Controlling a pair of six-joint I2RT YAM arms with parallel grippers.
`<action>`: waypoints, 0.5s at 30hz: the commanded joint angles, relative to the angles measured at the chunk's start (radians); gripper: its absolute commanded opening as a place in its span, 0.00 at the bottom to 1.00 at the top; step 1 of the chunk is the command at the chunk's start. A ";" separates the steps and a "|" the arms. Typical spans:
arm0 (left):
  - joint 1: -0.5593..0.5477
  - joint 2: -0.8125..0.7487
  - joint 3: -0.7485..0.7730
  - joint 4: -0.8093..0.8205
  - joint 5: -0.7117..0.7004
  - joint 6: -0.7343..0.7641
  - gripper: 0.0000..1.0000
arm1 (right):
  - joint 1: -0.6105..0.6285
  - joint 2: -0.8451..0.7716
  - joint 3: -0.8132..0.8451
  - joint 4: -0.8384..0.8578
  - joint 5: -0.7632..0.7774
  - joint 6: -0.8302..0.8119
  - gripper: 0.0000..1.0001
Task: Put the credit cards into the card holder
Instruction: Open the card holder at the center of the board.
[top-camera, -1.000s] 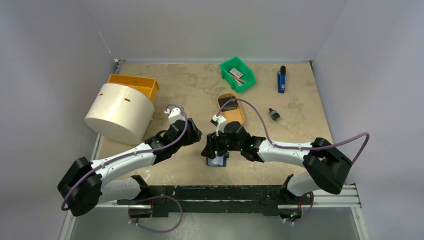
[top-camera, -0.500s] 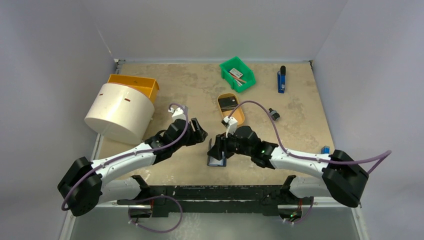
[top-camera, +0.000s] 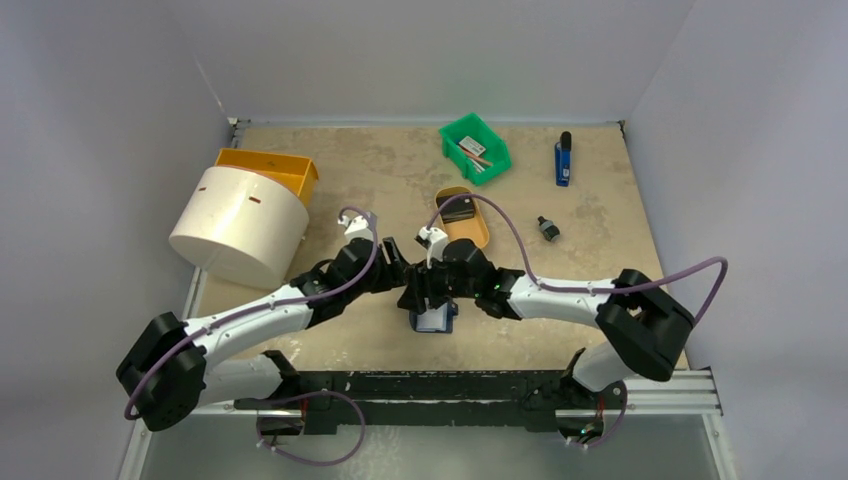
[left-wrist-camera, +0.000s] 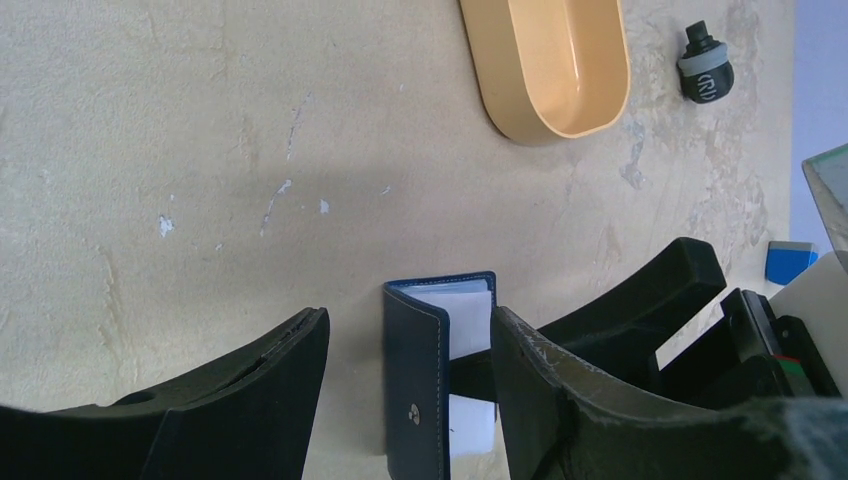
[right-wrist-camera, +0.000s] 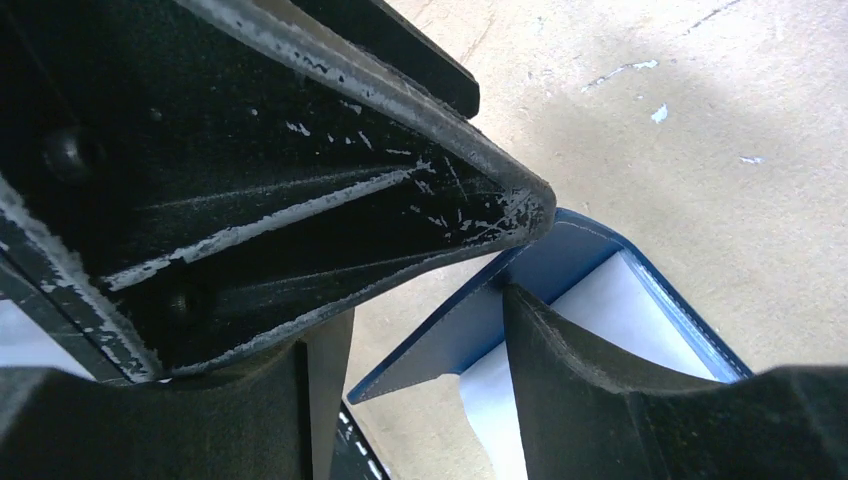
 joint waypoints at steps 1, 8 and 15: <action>0.004 0.019 0.036 0.028 0.020 0.015 0.60 | 0.007 0.034 0.060 0.037 -0.061 -0.047 0.58; 0.005 0.117 0.038 0.018 0.007 0.015 0.54 | 0.016 0.091 0.077 0.048 -0.104 -0.060 0.58; 0.013 0.142 -0.016 0.027 -0.008 0.009 0.29 | 0.019 0.000 0.052 0.004 -0.075 -0.060 0.58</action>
